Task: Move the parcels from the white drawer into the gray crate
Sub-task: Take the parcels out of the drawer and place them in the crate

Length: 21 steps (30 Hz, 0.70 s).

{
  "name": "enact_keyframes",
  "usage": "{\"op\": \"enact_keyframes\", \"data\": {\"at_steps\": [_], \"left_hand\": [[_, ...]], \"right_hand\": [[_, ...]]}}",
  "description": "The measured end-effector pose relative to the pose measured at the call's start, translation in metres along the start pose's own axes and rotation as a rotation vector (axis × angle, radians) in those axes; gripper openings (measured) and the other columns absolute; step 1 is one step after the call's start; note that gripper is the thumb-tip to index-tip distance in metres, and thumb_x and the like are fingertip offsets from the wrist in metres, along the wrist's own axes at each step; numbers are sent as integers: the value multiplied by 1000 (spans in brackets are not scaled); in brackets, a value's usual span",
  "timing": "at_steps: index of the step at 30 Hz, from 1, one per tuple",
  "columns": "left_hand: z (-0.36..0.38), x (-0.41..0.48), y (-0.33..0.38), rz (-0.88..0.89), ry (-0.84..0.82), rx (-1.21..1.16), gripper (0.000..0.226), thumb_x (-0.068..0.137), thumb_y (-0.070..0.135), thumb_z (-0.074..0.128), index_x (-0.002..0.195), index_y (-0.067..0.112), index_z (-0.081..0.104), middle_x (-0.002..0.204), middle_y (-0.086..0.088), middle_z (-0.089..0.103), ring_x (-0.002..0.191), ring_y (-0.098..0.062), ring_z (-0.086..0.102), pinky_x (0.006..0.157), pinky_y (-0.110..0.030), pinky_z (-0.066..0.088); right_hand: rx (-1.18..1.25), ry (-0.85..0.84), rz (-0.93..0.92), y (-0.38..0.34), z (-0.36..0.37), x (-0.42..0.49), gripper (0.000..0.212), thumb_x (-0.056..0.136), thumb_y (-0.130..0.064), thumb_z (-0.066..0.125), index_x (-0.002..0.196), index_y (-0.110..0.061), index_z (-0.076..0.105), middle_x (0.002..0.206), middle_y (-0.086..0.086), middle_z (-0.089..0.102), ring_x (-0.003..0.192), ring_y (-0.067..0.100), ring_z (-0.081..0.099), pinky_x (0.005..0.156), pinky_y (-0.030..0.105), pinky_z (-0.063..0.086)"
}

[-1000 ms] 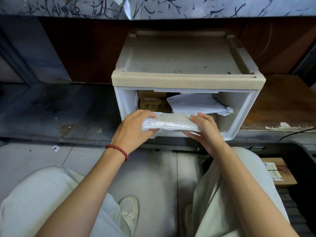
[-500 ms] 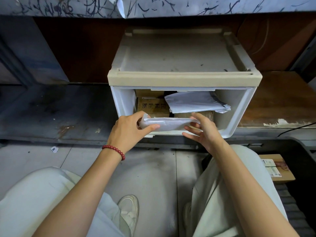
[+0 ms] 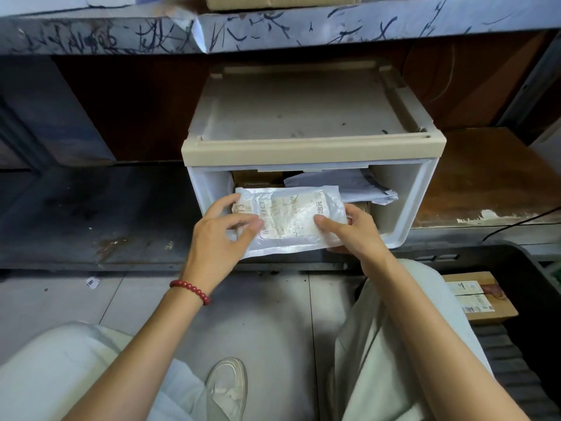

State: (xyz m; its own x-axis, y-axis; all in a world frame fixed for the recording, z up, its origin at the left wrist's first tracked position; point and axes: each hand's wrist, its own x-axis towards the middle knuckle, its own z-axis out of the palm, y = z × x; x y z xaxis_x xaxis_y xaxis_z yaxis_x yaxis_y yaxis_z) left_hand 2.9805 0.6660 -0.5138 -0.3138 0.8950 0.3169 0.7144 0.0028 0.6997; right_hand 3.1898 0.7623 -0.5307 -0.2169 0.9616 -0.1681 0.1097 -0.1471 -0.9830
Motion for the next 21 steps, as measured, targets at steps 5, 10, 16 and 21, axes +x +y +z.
{"op": "enact_keyframes", "data": {"at_steps": [5,10,16,21], "left_hand": [[8,-4,28,14,54,-131,22,88,12,65,108,21,71,130,18,46,82,-1,61,72,1,42],[48,0,70,42,-56,-215,30,85,12,70,114,21,67,135,8,47,71,5,62,71,-3,45],[108,12,119,68,-429,-151,101,65,40,84,143,49,20,146,10,36,121,-21,53,99,-41,48],[174,14,160,185,-619,-62,99,65,38,85,145,38,26,147,7,34,132,-12,37,96,-22,30]], "right_hand": [[-16,95,-116,-11,-30,-12,27,78,-23,79,100,-18,66,97,0,73,89,20,71,81,39,58],[21,271,-152,-13,-86,-27,47,75,-30,80,117,-23,59,107,-7,66,95,12,67,74,27,59],[270,597,-67,19,-151,-41,67,67,-33,86,124,-29,50,125,3,60,107,21,64,75,33,59],[440,595,23,50,-190,-67,49,85,-20,72,129,-14,53,118,3,68,100,14,69,68,21,55]]}}
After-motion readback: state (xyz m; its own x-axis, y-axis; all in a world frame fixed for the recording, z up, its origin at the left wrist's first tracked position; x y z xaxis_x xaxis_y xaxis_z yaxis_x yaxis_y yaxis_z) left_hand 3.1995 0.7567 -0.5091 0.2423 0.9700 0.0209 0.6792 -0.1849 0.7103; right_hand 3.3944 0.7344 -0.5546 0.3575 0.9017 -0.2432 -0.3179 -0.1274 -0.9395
